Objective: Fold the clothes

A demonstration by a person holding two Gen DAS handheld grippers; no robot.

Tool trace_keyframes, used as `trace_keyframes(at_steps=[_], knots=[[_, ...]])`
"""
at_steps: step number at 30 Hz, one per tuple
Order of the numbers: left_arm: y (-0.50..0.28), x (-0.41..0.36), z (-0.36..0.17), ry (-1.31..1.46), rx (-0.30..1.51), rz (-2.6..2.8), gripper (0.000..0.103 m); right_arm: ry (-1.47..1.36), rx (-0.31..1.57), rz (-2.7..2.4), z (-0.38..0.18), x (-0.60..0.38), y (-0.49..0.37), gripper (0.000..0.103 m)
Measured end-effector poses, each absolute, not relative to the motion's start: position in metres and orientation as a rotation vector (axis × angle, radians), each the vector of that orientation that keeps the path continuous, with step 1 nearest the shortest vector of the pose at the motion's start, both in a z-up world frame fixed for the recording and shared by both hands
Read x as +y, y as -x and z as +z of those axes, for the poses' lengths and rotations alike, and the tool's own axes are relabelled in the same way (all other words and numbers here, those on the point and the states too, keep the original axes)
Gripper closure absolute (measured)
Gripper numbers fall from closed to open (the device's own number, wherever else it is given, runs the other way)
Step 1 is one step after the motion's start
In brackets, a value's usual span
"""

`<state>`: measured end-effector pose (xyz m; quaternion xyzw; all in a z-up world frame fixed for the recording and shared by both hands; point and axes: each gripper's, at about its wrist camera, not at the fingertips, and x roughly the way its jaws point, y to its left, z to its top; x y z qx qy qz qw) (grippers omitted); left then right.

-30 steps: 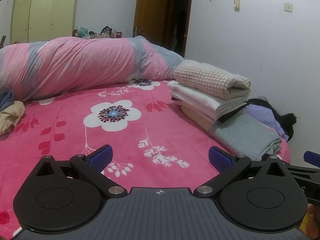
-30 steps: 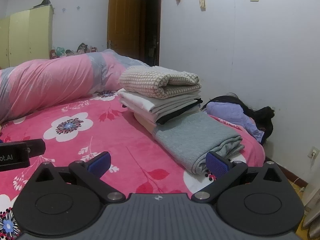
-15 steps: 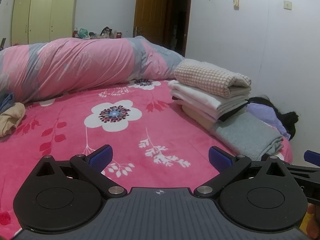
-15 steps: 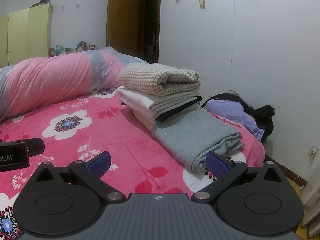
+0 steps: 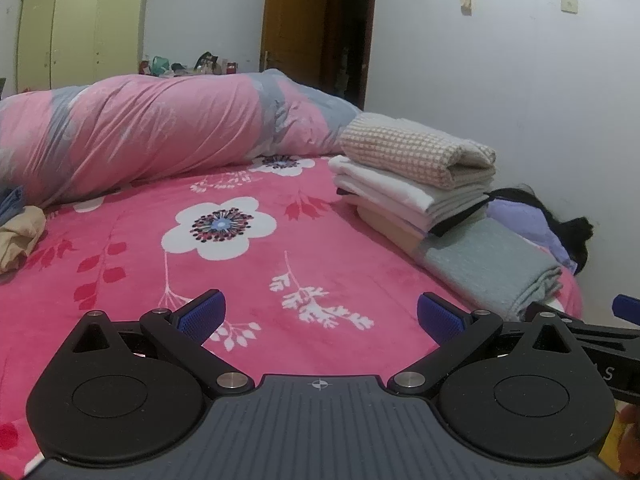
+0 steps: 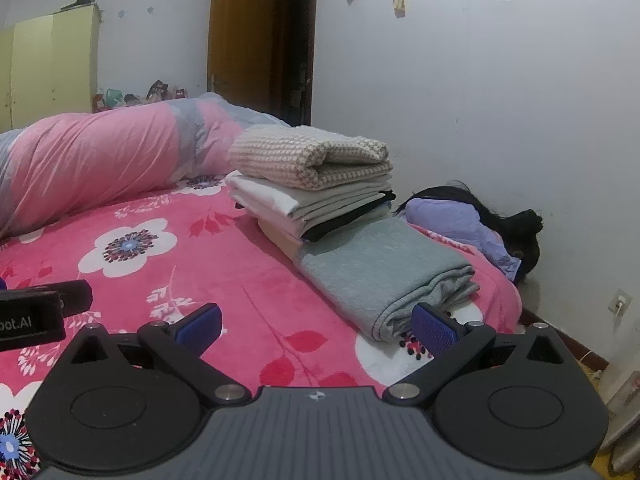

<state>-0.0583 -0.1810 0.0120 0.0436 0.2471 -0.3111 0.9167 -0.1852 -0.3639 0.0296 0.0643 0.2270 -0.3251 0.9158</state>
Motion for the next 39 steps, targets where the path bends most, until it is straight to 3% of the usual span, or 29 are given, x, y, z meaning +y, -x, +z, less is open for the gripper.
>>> trace_keyframes(at_steps=[39], knots=[[0.080,-0.215,0.018,-0.137,0.484,-0.686,0.000,-0.157,0.450,-0.707,0.036,-0.389,0.210,0.000]])
